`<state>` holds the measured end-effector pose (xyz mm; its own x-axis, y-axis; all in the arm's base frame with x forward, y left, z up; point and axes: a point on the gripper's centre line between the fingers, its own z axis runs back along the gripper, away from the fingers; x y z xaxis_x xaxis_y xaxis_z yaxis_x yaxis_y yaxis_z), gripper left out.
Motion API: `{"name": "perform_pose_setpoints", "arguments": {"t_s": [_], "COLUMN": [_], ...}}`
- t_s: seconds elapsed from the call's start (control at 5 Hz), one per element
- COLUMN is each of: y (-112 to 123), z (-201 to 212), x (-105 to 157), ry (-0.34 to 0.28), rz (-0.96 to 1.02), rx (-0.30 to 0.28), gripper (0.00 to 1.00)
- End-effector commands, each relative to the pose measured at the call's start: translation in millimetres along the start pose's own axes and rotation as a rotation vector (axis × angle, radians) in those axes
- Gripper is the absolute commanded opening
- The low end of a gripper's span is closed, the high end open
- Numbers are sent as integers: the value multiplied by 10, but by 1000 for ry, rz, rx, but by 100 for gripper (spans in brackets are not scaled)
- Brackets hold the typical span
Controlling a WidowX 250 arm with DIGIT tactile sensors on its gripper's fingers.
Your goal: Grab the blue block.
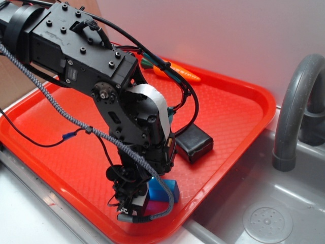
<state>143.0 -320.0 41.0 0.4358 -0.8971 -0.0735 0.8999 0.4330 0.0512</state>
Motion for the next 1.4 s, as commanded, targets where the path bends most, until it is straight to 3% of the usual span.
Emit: {"name": "perform_pose_setpoints", "arguments": {"t_s": [0.0, 0.2, 0.8, 1.2], "y": [93, 256, 615, 735], "z": [574, 802, 1766, 1789], "x": [-261, -501, -1498, -1979], "ry": [-38, -33, -112, -177], "rz": [290, 496, 1138, 1398], "rx": [36, 24, 205, 166], "gripper": [0, 0, 0, 0]}}
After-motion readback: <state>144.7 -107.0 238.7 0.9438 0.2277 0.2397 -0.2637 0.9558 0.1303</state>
